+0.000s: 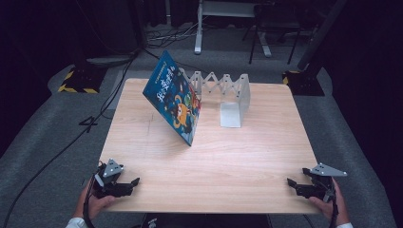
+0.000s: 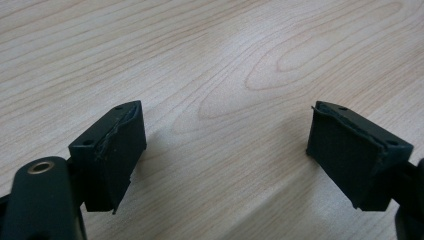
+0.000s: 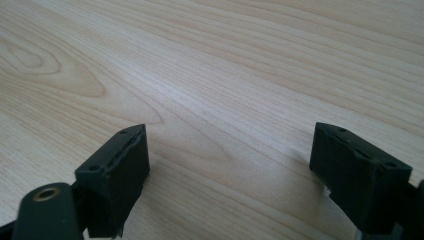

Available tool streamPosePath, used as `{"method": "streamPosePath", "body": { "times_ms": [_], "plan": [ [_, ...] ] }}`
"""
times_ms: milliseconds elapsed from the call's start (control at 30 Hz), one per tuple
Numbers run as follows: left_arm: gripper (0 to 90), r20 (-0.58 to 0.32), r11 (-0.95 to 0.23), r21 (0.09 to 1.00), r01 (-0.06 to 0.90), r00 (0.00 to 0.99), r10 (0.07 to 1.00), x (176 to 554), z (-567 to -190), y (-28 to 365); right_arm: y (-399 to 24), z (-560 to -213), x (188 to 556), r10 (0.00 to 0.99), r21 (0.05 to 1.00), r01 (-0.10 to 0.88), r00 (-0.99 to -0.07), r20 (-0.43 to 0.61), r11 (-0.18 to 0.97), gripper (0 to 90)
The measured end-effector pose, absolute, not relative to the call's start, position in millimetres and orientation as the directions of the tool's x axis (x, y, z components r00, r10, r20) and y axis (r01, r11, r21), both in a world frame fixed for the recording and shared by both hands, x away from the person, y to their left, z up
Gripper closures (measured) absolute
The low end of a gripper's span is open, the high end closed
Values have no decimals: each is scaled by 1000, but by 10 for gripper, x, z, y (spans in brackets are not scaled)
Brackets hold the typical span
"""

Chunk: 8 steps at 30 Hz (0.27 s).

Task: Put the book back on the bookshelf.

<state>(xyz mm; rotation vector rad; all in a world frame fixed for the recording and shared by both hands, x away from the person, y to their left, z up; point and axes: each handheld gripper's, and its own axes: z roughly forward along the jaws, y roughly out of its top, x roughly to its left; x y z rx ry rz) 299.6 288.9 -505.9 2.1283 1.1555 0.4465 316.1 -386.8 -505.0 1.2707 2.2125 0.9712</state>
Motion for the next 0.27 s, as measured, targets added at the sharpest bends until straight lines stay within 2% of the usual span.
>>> {"method": "streamPosePath", "body": {
  "times_ms": [267],
  "plan": [
    [156, -14, -389, 692, 609, 549, 836, 3003, -5057, 2893, -3868, -5049, 3160, 865, 738, 581, -501, -8, 343, 163]
  ]
}}
